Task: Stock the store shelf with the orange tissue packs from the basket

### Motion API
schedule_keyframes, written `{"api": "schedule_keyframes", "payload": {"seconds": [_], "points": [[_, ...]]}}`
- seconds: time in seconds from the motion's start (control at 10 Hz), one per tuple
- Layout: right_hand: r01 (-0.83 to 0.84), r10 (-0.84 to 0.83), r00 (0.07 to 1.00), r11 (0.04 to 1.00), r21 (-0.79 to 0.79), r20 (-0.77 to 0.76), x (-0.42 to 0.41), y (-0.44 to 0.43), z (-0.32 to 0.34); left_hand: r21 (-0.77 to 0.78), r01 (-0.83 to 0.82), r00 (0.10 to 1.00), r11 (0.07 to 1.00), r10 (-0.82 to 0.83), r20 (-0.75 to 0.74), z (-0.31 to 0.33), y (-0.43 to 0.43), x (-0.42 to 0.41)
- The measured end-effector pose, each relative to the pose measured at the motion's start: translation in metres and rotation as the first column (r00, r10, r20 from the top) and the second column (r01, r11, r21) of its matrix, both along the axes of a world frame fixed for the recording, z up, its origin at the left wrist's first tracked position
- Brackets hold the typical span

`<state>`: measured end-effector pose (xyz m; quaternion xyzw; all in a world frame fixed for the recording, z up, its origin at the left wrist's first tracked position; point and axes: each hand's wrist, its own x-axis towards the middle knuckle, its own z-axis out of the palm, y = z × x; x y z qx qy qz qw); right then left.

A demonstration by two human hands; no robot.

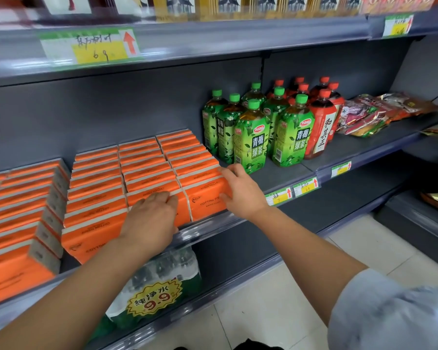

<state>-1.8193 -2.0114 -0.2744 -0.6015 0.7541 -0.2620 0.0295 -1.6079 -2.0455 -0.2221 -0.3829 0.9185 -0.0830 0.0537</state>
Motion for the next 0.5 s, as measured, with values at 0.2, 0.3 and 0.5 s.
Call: {"api": "schedule_keyframes", "payload": {"seconds": [0.2, 0.3, 0.5], "points": [[0.079, -0.077, 0.997, 0.994, 0.076, -0.024, 0.010, 0.012, 0.011, 0.015, -0.022, 1.000, 1.000, 0.022, -0.009, 0.007, 0.007, 0.007], [0.104, -0.099, 0.994, 0.989, 0.100, -0.056, 0.017, 0.017, 0.016, 0.021, -0.030, 0.999, 0.999, 0.030, -0.022, 0.013, 0.011, 0.015], [0.106, -0.087, 0.983, 0.988, 0.116, -0.161, 0.034, 0.034, 0.031, 0.007, -0.053, 0.997, 0.999, 0.054, -0.055, 0.023, 0.016, 0.030]]}}
